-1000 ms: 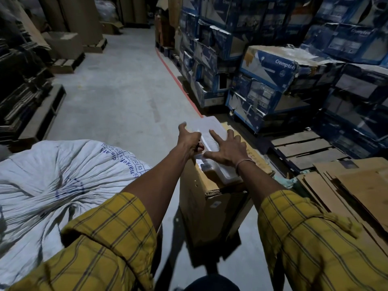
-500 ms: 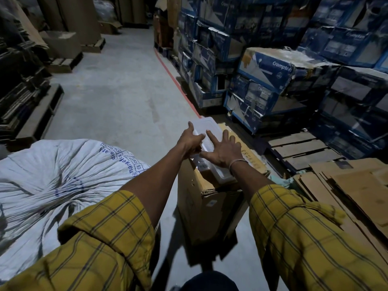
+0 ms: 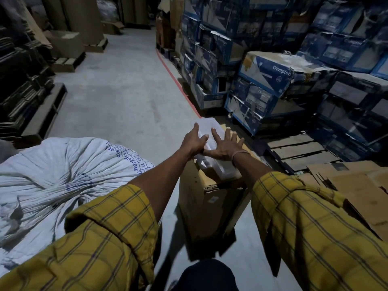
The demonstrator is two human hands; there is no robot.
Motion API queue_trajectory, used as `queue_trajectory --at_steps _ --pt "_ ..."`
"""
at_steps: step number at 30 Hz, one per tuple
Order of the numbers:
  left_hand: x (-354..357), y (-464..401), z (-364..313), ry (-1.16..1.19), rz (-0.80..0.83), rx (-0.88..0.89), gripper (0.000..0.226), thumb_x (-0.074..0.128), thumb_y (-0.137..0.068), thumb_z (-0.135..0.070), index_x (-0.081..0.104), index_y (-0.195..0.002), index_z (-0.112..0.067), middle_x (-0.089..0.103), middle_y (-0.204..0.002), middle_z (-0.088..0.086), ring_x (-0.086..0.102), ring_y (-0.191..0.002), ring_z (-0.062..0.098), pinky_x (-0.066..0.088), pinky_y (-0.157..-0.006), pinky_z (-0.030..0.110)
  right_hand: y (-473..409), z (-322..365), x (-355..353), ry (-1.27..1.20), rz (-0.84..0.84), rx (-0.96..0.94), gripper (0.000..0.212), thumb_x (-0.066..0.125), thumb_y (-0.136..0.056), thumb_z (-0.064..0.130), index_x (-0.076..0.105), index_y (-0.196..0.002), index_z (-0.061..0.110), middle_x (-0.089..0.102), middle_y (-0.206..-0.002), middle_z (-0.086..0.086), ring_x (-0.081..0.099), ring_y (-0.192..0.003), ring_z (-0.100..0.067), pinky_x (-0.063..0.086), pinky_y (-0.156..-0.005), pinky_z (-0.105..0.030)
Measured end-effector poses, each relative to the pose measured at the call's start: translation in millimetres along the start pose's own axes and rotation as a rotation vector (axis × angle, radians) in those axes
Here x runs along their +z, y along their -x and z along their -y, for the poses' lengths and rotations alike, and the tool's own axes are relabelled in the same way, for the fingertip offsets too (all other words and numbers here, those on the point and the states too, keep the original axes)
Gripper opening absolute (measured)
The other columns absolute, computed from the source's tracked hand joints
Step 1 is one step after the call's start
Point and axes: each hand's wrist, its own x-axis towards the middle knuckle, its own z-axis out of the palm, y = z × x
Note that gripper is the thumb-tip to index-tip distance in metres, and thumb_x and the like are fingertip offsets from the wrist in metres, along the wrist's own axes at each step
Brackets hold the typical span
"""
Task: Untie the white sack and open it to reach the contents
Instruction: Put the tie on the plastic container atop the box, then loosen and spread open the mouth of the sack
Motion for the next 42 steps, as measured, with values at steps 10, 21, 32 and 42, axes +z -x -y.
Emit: queue_trajectory --at_steps 10,21,32,42 --pt "-77 65 3 -0.314 0.001 0.094 0.075 0.052 -0.104 -0.049 0.019 -0.164 -0.018 0.02 -0.172 0.014 0.029 -0.155 0.037 0.036 -0.119 0.051 50 31 -20 -0.139 -0.065 -0.03 0.121 0.049 -0.071 0.094 -0.01 -0.162 0.039 -0.024 -0.169 -0.011 -0.02 -0.155 -0.044 -0.009 -0.119 -0.07" --pt "-168 168 9 -0.393 -0.055 0.235 0.076 0.059 -0.103 -0.04 0.021 -0.164 -0.015 0.027 -0.166 0.018 0.048 -0.142 0.036 0.042 -0.117 0.05 125 88 -39 -0.39 -0.191 -0.136 0.116 0.06 -0.075 0.084 0.0 -0.163 0.037 -0.013 -0.172 -0.01 -0.011 -0.158 -0.038 0.002 -0.125 -0.062" --pt "-252 241 77 -0.356 -0.188 0.186 0.076 0.063 -0.1 -0.034 0.025 -0.163 -0.016 0.031 -0.163 0.015 0.052 -0.137 0.029 0.042 -0.116 0.043 147 210 -7 -0.515 -0.182 -0.37 0.109 0.068 -0.082 0.069 0.004 -0.164 0.035 -0.006 -0.173 -0.009 -0.004 -0.158 -0.036 0.012 -0.126 -0.057" --pt "-329 279 176 -0.134 -0.381 0.047 0.062 0.064 -0.1 -0.019 0.039 -0.157 -0.009 0.042 -0.159 0.015 0.059 -0.132 0.028 0.047 -0.112 0.036 142 337 57 -0.44 -0.06 -0.563 0.105 0.075 -0.084 0.057 0.016 -0.164 0.024 0.013 -0.169 -0.016 0.014 -0.155 -0.039 0.017 -0.125 -0.048"
